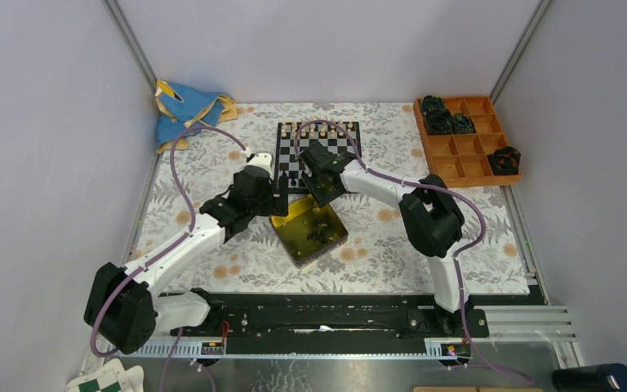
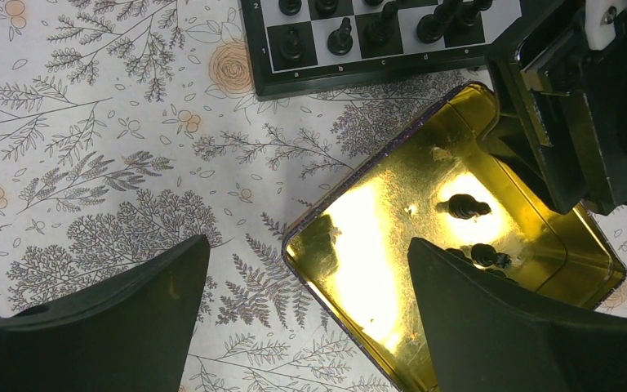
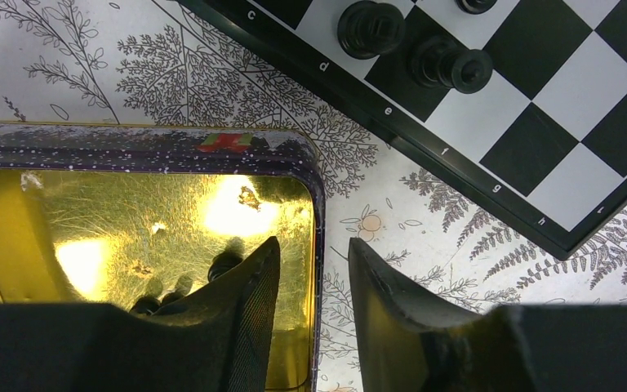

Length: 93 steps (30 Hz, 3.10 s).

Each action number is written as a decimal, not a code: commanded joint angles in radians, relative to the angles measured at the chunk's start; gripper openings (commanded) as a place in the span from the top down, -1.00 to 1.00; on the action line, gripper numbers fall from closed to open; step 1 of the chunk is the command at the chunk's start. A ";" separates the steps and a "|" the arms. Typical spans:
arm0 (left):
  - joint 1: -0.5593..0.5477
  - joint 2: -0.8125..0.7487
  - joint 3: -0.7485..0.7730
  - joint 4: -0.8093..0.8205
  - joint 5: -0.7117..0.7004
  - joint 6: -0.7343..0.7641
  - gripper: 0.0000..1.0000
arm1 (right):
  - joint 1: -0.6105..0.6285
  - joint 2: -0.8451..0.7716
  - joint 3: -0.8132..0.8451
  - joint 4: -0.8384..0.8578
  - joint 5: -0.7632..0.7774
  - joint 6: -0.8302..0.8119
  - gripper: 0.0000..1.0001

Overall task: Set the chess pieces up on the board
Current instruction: Move the storage box to the center of the board, then pick up the chess piece from the storage box.

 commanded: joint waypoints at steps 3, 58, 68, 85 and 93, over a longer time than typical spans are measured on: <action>-0.004 0.008 0.043 -0.013 -0.042 -0.023 -0.98 | -0.005 -0.096 0.047 -0.018 0.020 -0.007 0.12; 0.013 -0.104 -0.030 0.042 -0.048 0.007 -0.98 | 0.113 -0.145 -0.169 0.081 -0.009 0.117 0.15; 0.017 -0.099 -0.028 0.042 -0.049 0.015 -0.98 | 0.112 -0.115 -0.168 0.098 -0.020 0.109 0.22; 0.036 -0.087 -0.033 0.052 -0.042 0.026 -0.98 | 0.112 -0.082 -0.124 0.083 0.003 0.092 0.99; 0.039 -0.089 -0.036 0.057 -0.036 0.027 -0.98 | 0.110 -0.115 -0.109 0.091 0.006 0.102 1.00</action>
